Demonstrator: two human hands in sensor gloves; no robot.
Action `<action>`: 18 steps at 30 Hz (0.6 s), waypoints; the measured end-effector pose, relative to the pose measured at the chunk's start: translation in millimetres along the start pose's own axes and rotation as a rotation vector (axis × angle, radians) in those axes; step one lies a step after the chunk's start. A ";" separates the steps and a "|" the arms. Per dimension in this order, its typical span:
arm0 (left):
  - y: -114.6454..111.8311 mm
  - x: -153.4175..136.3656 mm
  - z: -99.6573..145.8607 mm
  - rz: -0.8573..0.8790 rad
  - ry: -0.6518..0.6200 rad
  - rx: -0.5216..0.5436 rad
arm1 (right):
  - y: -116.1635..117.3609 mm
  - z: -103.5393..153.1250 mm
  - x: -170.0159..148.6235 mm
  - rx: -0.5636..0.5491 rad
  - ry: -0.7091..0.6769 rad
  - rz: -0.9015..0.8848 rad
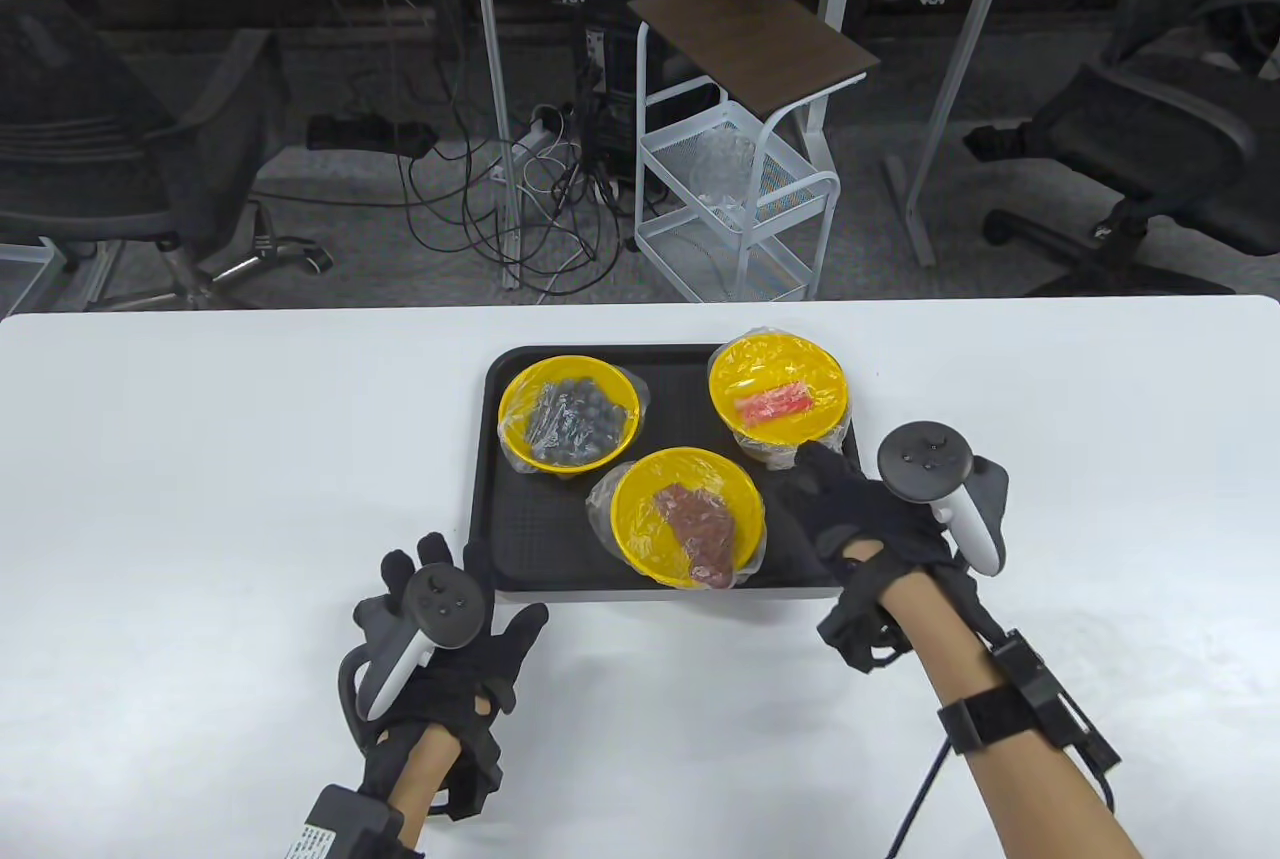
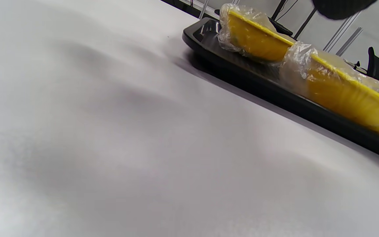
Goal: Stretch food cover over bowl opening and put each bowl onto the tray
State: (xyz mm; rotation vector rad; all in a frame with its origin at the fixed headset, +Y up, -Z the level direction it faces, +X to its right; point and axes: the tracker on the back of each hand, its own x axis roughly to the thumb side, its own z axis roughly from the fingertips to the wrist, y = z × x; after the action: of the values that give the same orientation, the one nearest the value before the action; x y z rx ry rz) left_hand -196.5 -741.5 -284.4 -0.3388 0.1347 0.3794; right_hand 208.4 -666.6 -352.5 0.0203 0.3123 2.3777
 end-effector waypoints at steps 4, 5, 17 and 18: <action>-1.8 2.5 -0.9 -0.026 0.001 -0.017 | 5.4 26.0 -6.8 -0.029 -0.071 0.130; -3.0 3.6 -0.7 -0.031 -0.002 -0.024 | 10.9 33.6 -10.9 -0.039 -0.087 0.204; -15.2 12.9 -0.5 -0.109 -0.012 -0.065 | 60.5 48.5 -54.8 -0.058 -0.089 0.508; -15.6 13.0 -0.9 -0.114 -0.010 -0.064 | 60.1 48.4 -55.5 -0.064 -0.089 0.514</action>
State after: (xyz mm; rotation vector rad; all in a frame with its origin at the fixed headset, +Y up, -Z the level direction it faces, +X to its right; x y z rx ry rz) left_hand -178.5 -751.0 -283.1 -0.4053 0.0928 0.2727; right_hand 214.0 -735.9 -287.6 0.1964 0.2039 2.8834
